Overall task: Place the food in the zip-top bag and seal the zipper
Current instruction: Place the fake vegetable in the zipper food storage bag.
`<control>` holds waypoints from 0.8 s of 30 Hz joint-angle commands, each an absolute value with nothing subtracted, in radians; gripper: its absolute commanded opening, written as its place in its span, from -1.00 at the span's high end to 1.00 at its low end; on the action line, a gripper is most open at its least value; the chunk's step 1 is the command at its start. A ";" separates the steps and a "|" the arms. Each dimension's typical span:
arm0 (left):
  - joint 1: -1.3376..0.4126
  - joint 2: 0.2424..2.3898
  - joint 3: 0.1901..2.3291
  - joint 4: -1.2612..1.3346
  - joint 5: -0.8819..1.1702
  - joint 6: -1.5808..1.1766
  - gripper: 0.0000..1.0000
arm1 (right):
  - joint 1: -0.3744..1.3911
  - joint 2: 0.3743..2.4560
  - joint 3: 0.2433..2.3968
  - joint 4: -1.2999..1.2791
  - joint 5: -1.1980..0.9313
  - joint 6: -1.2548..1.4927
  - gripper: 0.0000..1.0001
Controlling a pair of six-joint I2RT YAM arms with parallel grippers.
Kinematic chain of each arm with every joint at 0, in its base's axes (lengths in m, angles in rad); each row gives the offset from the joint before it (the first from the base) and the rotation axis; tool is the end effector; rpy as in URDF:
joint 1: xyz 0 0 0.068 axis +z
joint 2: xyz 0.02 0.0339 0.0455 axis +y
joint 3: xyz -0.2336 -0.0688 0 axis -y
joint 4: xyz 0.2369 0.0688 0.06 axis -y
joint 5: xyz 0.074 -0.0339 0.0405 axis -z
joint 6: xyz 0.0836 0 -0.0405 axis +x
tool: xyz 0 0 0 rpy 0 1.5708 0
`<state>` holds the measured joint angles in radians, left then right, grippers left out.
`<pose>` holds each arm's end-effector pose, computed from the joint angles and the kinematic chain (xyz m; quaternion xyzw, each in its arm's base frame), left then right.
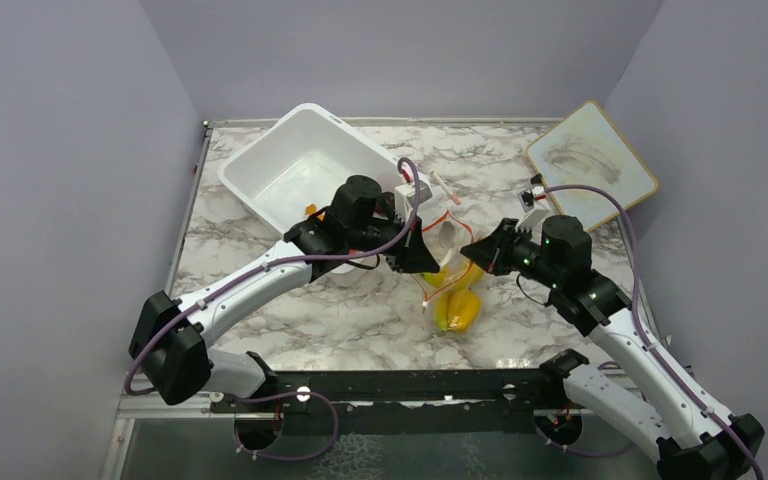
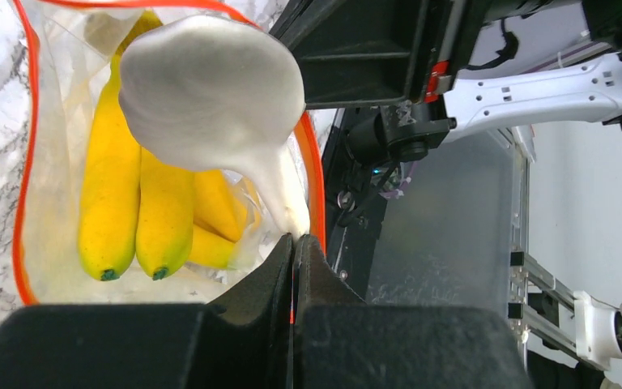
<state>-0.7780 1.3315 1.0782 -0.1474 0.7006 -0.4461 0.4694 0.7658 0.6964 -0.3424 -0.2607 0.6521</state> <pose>0.2015 -0.2742 0.2854 0.3163 0.7410 -0.5322 0.2602 0.1989 0.1250 0.2569 0.0048 0.8327 0.3809 0.4020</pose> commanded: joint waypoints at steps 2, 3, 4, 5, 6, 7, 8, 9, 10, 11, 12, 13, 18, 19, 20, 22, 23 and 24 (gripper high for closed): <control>-0.798 1.371 1.063 -0.109 0.724 -0.449 1.00 | 0.468 0.764 0.706 -0.307 -0.291 0.662 0.99; -0.800 1.374 1.064 -0.110 0.718 -0.449 1.00 | 0.468 0.762 0.709 -0.311 -0.289 0.661 0.99; -0.802 1.377 1.063 -0.111 0.712 -0.449 1.00 | 0.468 0.759 0.711 -0.314 -0.286 0.660 0.99; -0.802 1.381 1.062 -0.112 0.703 -0.449 1.00 | 0.468 0.754 0.712 -0.315 -0.284 0.661 0.99; -0.804 1.385 1.061 -0.113 0.695 -0.449 1.00 | 0.467 0.750 0.713 -0.316 -0.282 0.661 0.99; -0.805 1.390 1.062 -0.115 0.689 -0.447 1.00 | 0.468 0.748 0.712 -0.317 -0.281 0.662 0.98; -0.806 1.396 1.062 -0.115 0.685 -0.448 1.00 | 0.468 0.745 0.712 -0.316 -0.282 0.663 0.98; -0.807 1.402 1.064 -0.117 0.683 -0.448 1.00 | 0.468 0.743 0.712 -0.316 -0.283 0.664 0.98; -0.807 1.408 1.064 -0.117 0.681 -0.448 1.00 | 0.468 0.742 0.713 -0.316 -0.285 0.664 0.99; -0.808 1.413 1.065 -0.117 0.677 -0.451 1.00 | 0.468 0.740 0.712 -0.316 -0.288 0.664 0.98; -0.810 1.417 1.066 -0.117 0.674 -0.454 1.00 | 0.468 0.739 0.709 -0.315 -0.289 0.664 0.98; -0.809 1.420 1.067 -0.117 0.673 -0.455 1.00 | 0.468 0.737 0.706 -0.312 -0.291 0.664 0.98; -0.814 1.427 1.073 -0.119 0.654 -0.459 0.82 | 0.468 0.730 0.707 -0.314 -0.289 0.660 0.99; -0.814 1.427 1.074 -0.122 0.652 -0.460 0.78 | 0.468 0.730 0.708 -0.314 -0.288 0.660 0.98; -0.814 1.429 1.076 -0.121 0.651 -0.460 0.73 | 0.468 0.728 0.707 -0.314 -0.288 0.658 0.98; -0.816 1.429 1.076 -0.122 0.646 -0.460 0.60 | 0.468 0.727 0.709 -0.316 -0.288 0.658 0.98; -0.816 1.428 1.077 -0.123 0.640 -0.462 0.54 | 0.468 0.726 0.709 -0.317 -0.288 0.658 0.98; -0.816 1.429 1.077 -0.124 0.636 -0.461 0.52 | 0.468 0.725 0.707 -0.318 -0.287 0.658 0.98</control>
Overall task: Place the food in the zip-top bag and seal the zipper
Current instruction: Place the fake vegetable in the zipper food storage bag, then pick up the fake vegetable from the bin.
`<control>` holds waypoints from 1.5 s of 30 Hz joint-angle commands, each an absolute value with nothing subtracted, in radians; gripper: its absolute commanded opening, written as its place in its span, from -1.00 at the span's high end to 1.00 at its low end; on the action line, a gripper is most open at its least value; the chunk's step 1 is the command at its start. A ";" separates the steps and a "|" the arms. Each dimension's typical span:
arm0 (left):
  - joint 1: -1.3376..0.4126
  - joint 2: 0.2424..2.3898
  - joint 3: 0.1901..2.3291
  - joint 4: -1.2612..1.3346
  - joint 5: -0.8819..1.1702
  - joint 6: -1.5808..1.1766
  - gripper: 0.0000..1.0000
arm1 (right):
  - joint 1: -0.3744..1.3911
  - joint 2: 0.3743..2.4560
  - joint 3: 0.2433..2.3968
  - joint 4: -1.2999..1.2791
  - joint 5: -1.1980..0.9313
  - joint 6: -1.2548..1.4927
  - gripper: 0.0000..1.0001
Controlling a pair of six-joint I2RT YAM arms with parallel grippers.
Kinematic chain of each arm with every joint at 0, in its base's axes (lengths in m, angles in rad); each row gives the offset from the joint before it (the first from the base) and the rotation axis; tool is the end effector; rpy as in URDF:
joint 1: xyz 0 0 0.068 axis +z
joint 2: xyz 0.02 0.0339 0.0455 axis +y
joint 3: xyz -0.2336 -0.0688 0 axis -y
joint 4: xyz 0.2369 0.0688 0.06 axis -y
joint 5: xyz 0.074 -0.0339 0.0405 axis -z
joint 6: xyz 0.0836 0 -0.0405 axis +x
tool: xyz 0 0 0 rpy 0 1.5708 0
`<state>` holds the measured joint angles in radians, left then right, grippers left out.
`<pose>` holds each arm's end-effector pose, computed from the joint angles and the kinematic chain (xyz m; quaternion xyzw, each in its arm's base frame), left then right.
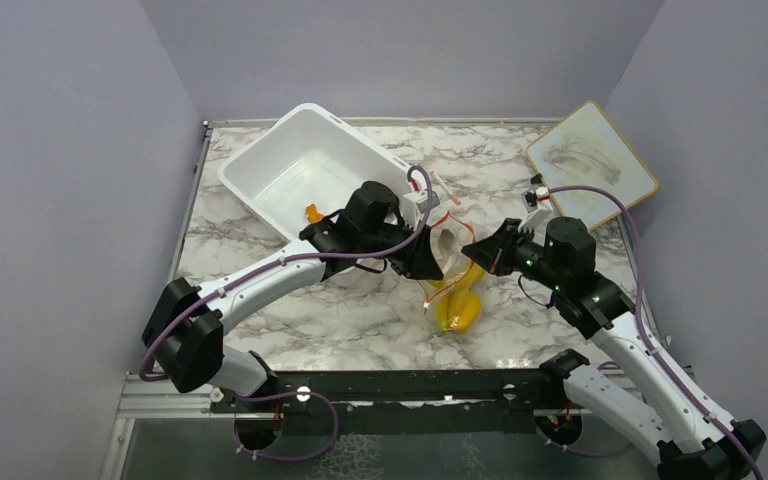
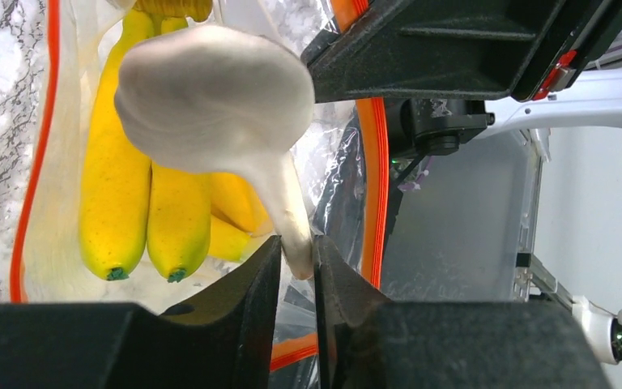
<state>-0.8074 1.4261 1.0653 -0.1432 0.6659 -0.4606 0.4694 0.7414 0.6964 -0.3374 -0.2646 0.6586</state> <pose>0.2057 -0.2897 0.2497 0.3041 0.7729 -0.5114 0.2204 0.1958 0.1238 0.2628 0.0041 0.8247 0.3890 0.4106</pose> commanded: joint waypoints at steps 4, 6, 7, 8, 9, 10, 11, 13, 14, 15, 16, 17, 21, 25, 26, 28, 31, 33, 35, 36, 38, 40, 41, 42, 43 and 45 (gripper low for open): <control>-0.816 1.424 1.080 -0.127 0.631 -0.457 0.28 | 0.468 0.723 0.708 -0.322 -0.282 0.656 0.99; -0.816 1.419 1.087 -0.135 0.627 -0.453 0.17 | 0.468 0.723 0.708 -0.325 -0.277 0.654 0.99; -0.816 1.416 1.092 -0.138 0.625 -0.451 0.12 | 0.468 0.723 0.709 -0.325 -0.275 0.652 0.98; -0.816 1.413 1.097 -0.142 0.623 -0.449 0.07 | 0.468 0.723 0.711 -0.325 -0.273 0.652 0.99; -0.816 1.410 1.103 -0.146 0.621 -0.444 0.03 | 0.468 0.723 0.713 -0.326 -0.273 0.650 0.99; -0.816 1.406 1.110 -0.151 0.618 -0.440 0.00 | 0.467 0.723 0.716 -0.327 -0.273 0.648 0.99; -0.816 1.402 1.116 -0.156 0.615 -0.439 -0.02 | 0.468 0.723 0.717 -0.328 -0.272 0.645 0.99; -0.816 1.396 1.131 -0.164 0.603 -0.433 -0.05 | 0.468 0.723 0.719 -0.330 -0.272 0.641 0.98; -0.815 1.392 1.137 -0.171 0.594 -0.431 -0.07 | 0.467 0.723 0.721 -0.330 -0.272 0.639 0.99; -0.816 1.388 1.143 -0.181 0.576 -0.428 -0.11 | 0.468 0.722 0.721 -0.330 -0.272 0.636 0.99; -0.816 1.381 1.152 -0.200 0.554 -0.424 -0.19 | 0.468 0.722 0.721 -0.331 -0.272 0.634 0.99; -0.816 1.377 1.161 -0.214 0.534 -0.415 -0.24 | 0.468 0.721 0.722 -0.332 -0.272 0.631 0.98; -0.816 1.348 1.185 -0.254 0.429 -0.373 -0.57 | 0.468 0.710 0.711 -0.346 -0.256 0.619 0.98; -0.816 1.334 1.237 -0.320 0.281 -0.334 -0.79 | 0.468 0.686 0.695 -0.338 -0.250 0.619 0.98; -0.816 1.330 1.246 -0.336 0.230 -0.331 -0.96 | 0.468 0.684 0.697 -0.342 -0.250 0.614 0.98; -0.815 1.323 1.262 -0.361 0.134 -0.323 -0.99 | 0.468 0.681 0.707 -0.356 -0.247 0.602 0.99; -0.812 1.312 1.279 -0.385 0.035 -0.293 -0.99 | 0.467 0.674 0.720 -0.383 -0.243 0.584 0.98; -0.808 1.313 1.296 -0.410 -0.041 -0.276 -0.99 | 0.468 0.662 0.722 -0.391 -0.238 0.578 0.99; -0.797 1.315 1.319 -0.438 -0.115 -0.263 -0.99 | 0.468 0.651 0.720 -0.393 -0.231 0.575 0.99; -0.789 1.317 1.332 -0.454 -0.145 -0.262 -0.99 | 0.468 0.649 0.718 -0.395 -0.230 0.576 0.98; -0.774 1.319 1.348 -0.476 -0.224 -0.265 -0.99 | 0.468 0.651 0.719 -0.399 -0.244 0.578 0.99; -0.749 1.318 1.347 -0.480 -0.270 -0.274 -0.97 | 0.468 0.658 0.719 -0.401 -0.267 0.579 0.99; -0.728 1.321 1.343 -0.475 -0.274 -0.284 -0.95 | 0.468 0.662 0.716 -0.400 -0.274 0.581 0.98; -0.704 1.327 1.341 -0.475 -0.273 -0.296 -0.92 | 0.467 0.665 0.713 -0.397 -0.282 0.582 0.99; -0.680 1.335 1.337 -0.475 -0.265 -0.308 -0.90 | 0.468 0.668 0.711 -0.393 -0.289 0.585 0.98; -0.625 1.352 1.328 -0.472 -0.246 -0.335 -0.86 | 0.468 0.669 0.707 -0.388 -0.298 0.589 0.98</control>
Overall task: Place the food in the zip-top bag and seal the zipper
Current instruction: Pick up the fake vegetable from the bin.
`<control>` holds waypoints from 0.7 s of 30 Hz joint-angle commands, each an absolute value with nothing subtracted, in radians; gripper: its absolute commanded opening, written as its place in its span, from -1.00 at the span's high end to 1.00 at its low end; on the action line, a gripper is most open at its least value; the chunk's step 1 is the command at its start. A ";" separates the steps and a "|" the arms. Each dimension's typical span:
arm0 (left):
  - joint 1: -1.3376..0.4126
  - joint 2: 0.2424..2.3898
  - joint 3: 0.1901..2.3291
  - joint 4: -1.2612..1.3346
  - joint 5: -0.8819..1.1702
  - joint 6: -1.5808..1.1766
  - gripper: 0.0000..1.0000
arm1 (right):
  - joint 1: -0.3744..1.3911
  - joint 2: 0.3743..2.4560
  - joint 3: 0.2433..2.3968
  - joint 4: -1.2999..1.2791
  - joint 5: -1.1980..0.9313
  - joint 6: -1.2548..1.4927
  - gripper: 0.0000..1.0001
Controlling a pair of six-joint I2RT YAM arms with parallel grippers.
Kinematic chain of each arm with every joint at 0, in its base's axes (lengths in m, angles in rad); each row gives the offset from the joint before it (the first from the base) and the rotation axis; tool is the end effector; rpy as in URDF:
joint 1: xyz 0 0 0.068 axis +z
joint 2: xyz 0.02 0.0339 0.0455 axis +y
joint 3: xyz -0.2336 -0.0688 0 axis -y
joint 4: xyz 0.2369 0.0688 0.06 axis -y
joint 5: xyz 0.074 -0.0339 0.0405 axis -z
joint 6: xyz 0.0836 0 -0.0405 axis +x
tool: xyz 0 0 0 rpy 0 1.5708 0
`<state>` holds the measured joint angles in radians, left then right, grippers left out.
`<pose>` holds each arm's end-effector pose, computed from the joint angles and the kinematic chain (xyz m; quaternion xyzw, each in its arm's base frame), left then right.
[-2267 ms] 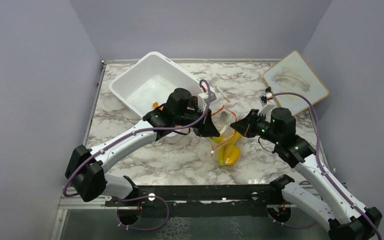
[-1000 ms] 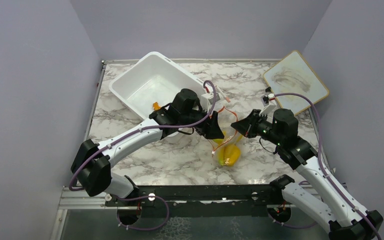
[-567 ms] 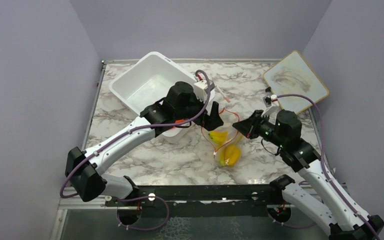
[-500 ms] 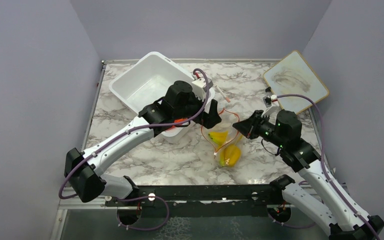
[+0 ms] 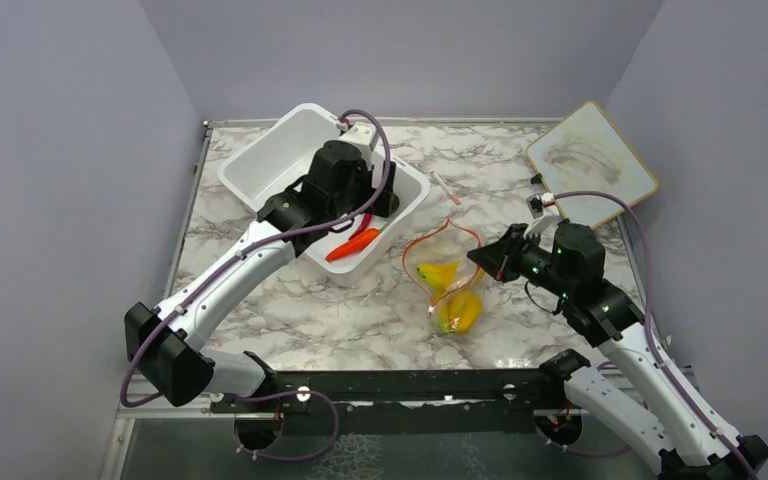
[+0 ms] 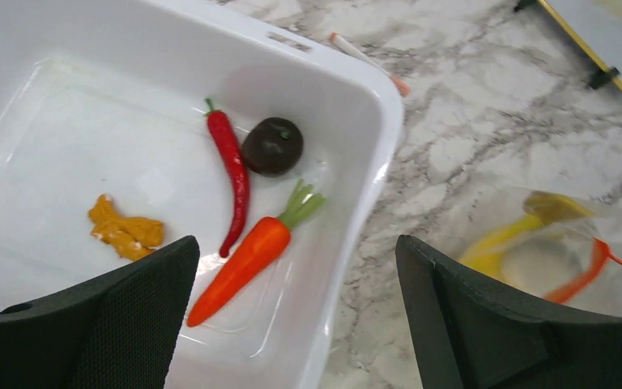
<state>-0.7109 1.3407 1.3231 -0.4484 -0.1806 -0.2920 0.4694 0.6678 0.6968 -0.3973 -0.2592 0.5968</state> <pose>0.2706 -0.2132 0.3266 0.1300 0.8391 -0.1839 0.4952 0.1830 0.1168 0.2693 -0.0209 0.8207 0.3769 0.4289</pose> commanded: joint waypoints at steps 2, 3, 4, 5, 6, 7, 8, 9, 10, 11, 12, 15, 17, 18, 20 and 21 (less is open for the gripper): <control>-0.572 1.370 1.314 -0.467 -0.236 -0.363 -0.86 | 0.468 0.666 0.701 -0.378 -0.302 0.592 0.98; -0.550 1.379 1.307 -0.465 -0.245 -0.374 -0.86 | 0.468 0.665 0.695 -0.371 -0.303 0.591 0.99; -0.534 1.388 1.302 -0.465 -0.261 -0.384 -0.86 | 0.468 0.661 0.689 -0.366 -0.305 0.592 0.98; -0.519 1.397 1.299 -0.463 -0.285 -0.399 -0.85 | 0.467 0.661 0.685 -0.362 -0.309 0.593 0.98; -0.505 1.405 1.296 -0.463 -0.307 -0.417 -0.85 | 0.468 0.661 0.682 -0.361 -0.316 0.596 0.99; -0.493 1.413 1.293 -0.461 -0.324 -0.435 -0.83 | 0.468 0.660 0.679 -0.362 -0.322 0.598 0.99; -0.484 1.421 1.290 -0.458 -0.346 -0.451 -0.80 | 0.468 0.660 0.678 -0.363 -0.328 0.601 0.99; -0.477 1.429 1.285 -0.454 -0.367 -0.469 -0.76 | 0.468 0.658 0.673 -0.362 -0.334 0.602 0.99; -0.469 1.441 1.280 -0.446 -0.384 -0.491 -0.73 | 0.468 0.657 0.670 -0.361 -0.336 0.601 0.99; -0.461 1.452 1.275 -0.441 -0.397 -0.507 -0.69 | 0.468 0.657 0.664 -0.360 -0.336 0.599 0.99; -0.453 1.461 1.271 -0.438 -0.405 -0.519 -0.67 | 0.468 0.658 0.660 -0.360 -0.335 0.594 0.99; -0.437 1.488 1.258 -0.436 -0.462 -0.562 -0.64 | 0.467 0.667 0.660 -0.366 -0.331 0.585 0.99; -0.429 1.492 1.246 -0.440 -0.492 -0.606 -0.62 | 0.468 0.667 0.663 -0.373 -0.329 0.584 0.98; -0.428 1.489 1.240 -0.443 -0.500 -0.629 -0.62 | 0.468 0.667 0.668 -0.376 -0.328 0.586 0.98; -0.428 1.476 1.227 -0.446 -0.526 -0.676 -0.62 | 0.468 0.666 0.679 -0.386 -0.328 0.587 0.99; -0.426 1.466 1.218 -0.447 -0.537 -0.702 -0.62 | 0.468 0.665 0.686 -0.388 -0.328 0.588 0.99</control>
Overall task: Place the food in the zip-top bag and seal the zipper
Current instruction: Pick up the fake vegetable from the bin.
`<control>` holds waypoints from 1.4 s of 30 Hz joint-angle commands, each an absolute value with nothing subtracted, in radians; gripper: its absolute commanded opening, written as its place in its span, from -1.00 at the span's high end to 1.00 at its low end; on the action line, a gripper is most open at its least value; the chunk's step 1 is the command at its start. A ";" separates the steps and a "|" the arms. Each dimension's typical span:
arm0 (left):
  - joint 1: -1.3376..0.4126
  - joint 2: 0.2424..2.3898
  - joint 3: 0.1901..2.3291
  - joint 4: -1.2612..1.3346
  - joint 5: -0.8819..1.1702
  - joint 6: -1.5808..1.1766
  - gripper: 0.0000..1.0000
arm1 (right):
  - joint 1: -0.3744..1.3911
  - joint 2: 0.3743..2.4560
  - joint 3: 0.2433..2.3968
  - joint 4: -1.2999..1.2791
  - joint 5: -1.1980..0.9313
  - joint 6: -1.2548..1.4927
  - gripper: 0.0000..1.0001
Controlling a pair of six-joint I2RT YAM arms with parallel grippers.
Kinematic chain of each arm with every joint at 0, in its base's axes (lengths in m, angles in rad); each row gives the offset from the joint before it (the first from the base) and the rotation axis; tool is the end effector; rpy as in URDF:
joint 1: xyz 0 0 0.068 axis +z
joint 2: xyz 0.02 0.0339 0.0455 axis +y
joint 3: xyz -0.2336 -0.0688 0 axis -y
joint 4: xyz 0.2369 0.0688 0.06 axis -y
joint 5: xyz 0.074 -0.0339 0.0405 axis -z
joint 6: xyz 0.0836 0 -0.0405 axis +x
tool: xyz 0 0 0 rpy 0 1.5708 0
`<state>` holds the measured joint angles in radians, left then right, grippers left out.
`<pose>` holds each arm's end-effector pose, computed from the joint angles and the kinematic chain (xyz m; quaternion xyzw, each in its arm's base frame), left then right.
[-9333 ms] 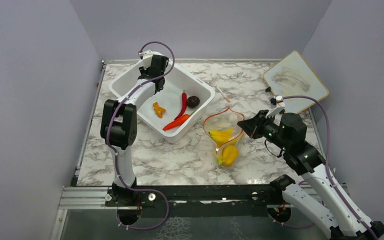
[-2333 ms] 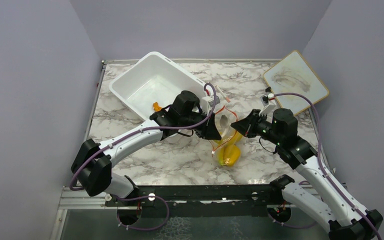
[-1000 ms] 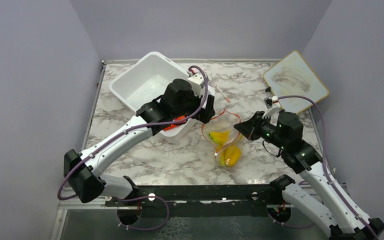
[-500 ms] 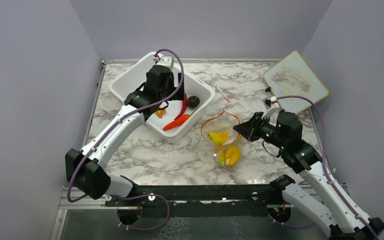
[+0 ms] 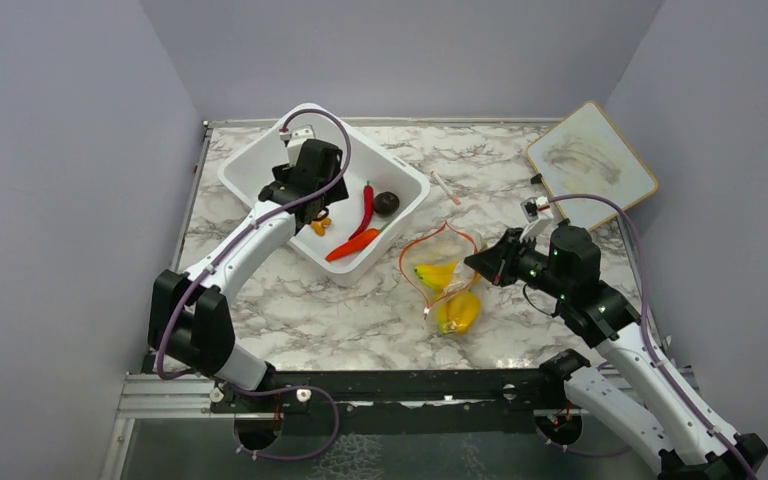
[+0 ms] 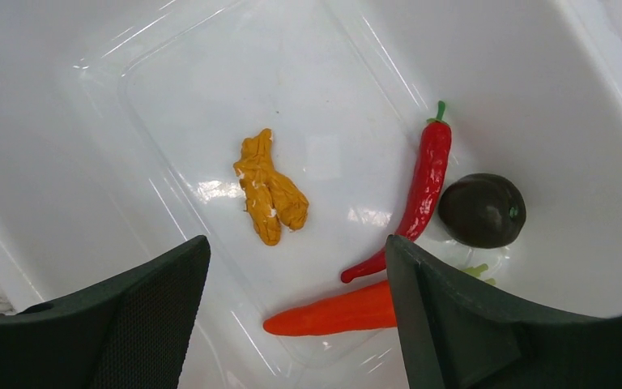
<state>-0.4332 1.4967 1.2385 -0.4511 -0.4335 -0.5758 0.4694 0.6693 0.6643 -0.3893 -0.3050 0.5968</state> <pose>0.3422 -0.1196 0.2464 -0.1528 0.8787 -0.0260 0.4514 0.1812 0.1201 0.2582 -0.0318 0.8260 0.3876 0.4081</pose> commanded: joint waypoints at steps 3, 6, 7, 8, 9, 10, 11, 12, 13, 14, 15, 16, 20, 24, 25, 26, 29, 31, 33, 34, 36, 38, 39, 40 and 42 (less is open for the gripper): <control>-0.425 1.445 1.201 -0.445 -0.560 -0.755 -0.58 | 0.468 0.669 0.712 -0.395 -0.329 0.574 0.99; -0.416 1.451 1.223 -0.455 -0.553 -0.777 -0.55 | 0.468 0.687 0.733 -0.399 -0.320 0.557 0.99; -0.416 1.456 1.236 -0.460 -0.548 -0.774 -0.55 | 0.468 0.697 0.743 -0.413 -0.306 0.553 0.99; -0.416 1.461 1.247 -0.466 -0.546 -0.772 -0.55 | 0.468 0.704 0.752 -0.424 -0.293 0.555 0.99; -0.415 1.464 1.254 -0.468 -0.547 -0.772 -0.56 | 0.468 0.707 0.755 -0.426 -0.289 0.557 0.99; -0.415 1.467 1.262 -0.467 -0.548 -0.773 -0.56 | 0.468 0.709 0.760 -0.426 -0.288 0.556 0.98; -0.414 1.470 1.268 -0.468 -0.548 -0.773 -0.56 | 0.468 0.706 0.761 -0.425 -0.288 0.555 0.99; -0.413 1.477 1.275 -0.464 -0.547 -0.768 -0.56 | 0.468 0.702 0.759 -0.418 -0.286 0.553 0.98; -0.413 1.486 1.284 -0.456 -0.544 -0.752 -0.56 | 0.467 0.700 0.752 -0.408 -0.283 0.549 0.99; -0.411 1.498 1.290 -0.444 -0.544 -0.728 -0.56 | 0.468 0.699 0.743 -0.395 -0.280 0.548 0.99; -0.411 1.511 1.295 -0.427 -0.541 -0.692 -0.56 | 0.468 0.699 0.737 -0.384 -0.278 0.544 0.99; -0.411 1.523 1.299 -0.410 -0.537 -0.650 -0.56 | 0.467 0.698 0.731 -0.376 -0.276 0.535 0.99; -0.410 1.580 1.310 -0.394 -0.547 -0.557 -0.58 | 0.468 0.687 0.711 -0.327 -0.280 0.494 0.99; -0.409 1.643 1.325 -0.399 -0.497 -0.608 -0.51 | 0.468 0.677 0.686 -0.337 -0.253 0.496 0.99; -0.409 1.662 1.343 -0.411 -0.468 -0.617 -0.49 | 0.468 0.680 0.687 -0.350 -0.248 0.497 0.99; -0.409 1.680 1.358 -0.420 -0.442 -0.617 -0.47 | 0.468 0.681 0.689 -0.364 -0.244 0.492 0.99; -0.411 1.737 1.415 -0.425 -0.371 -0.601 -0.44 | 0.468 0.675 0.728 -0.409 -0.187 0.504 0.99; -0.411 1.780 1.463 -0.425 -0.320 -0.558 -0.44 | 0.468 0.683 0.749 -0.430 -0.142 0.518 0.98; -0.410 1.829 1.507 -0.432 -0.294 -0.516 -0.44 | 0.468 0.711 0.778 -0.457 -0.123 0.538 0.98; -0.409 1.850 1.527 -0.443 -0.276 -0.512 -0.44 | 0.467 0.730 0.797 -0.469 -0.124 0.534 0.99; -0.410 1.881 1.546 -0.443 -0.208 -0.500 -0.40 | 0.468 0.778 0.845 -0.505 -0.132 0.515 0.99; -0.412 1.900 1.539 -0.429 -0.158 -0.497 -0.29 | 0.468 0.821 0.888 -0.537 -0.129 0.492 0.98; -0.413 1.907 1.531 -0.416 -0.139 -0.498 -0.21 | 0.468 0.835 0.898 -0.543 -0.127 0.486 0.99; -0.414 1.913 1.521 -0.403 -0.124 -0.493 -0.15 | 0.468 0.845 0.900 -0.542 -0.122 0.482 0.99; -0.413 1.933 1.517 -0.387 -0.102 -0.474 -0.12 | 0.468 0.856 0.904 -0.533 -0.115 0.470 0.98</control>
